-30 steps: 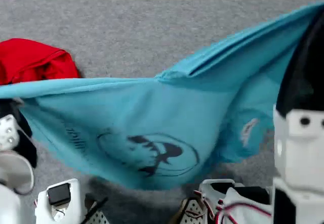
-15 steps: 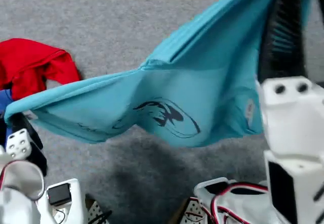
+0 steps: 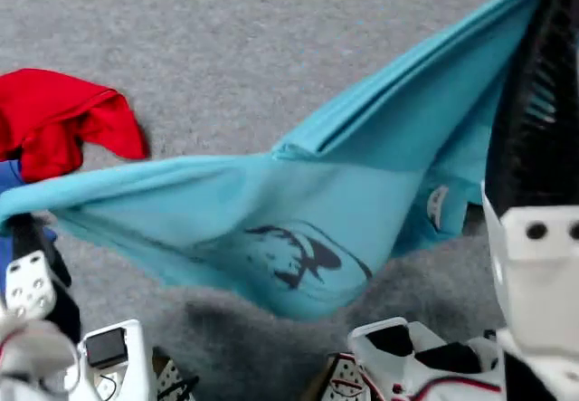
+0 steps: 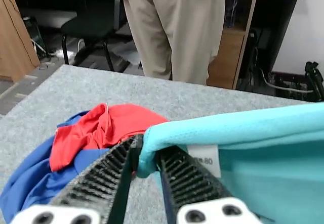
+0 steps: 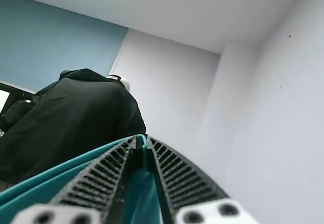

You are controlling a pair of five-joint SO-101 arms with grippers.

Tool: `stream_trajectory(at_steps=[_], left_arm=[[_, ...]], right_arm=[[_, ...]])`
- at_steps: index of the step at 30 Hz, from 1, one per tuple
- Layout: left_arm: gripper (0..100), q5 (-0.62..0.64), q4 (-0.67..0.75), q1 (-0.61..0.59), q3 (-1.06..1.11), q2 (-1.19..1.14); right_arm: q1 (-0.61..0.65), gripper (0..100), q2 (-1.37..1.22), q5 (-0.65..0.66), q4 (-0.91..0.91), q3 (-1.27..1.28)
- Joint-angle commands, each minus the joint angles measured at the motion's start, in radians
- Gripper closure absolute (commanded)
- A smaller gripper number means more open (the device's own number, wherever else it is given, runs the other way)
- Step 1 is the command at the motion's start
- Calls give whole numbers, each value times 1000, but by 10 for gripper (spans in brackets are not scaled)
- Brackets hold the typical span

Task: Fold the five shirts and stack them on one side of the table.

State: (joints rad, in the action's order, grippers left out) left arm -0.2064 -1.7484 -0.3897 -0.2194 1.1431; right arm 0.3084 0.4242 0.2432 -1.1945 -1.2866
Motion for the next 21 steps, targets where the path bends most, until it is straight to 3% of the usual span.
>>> stream_trajectory(at_steps=[1, 9, 15, 21], left_arm=[[982, -25, -11, -2, -81, -8], [982, -49, -12, -3, 43, -4], [982, -48, 3, 5, 212, -8], [982, -46, 272, 5, 509, -28]], right_arm=[[-15, 995, 13, 14, 3, -2], [-58, 995, 7, 11, -5, 10], [-53, 995, -27, 6, 3, 226], [-56, 995, -107, 6, 75, 483]])
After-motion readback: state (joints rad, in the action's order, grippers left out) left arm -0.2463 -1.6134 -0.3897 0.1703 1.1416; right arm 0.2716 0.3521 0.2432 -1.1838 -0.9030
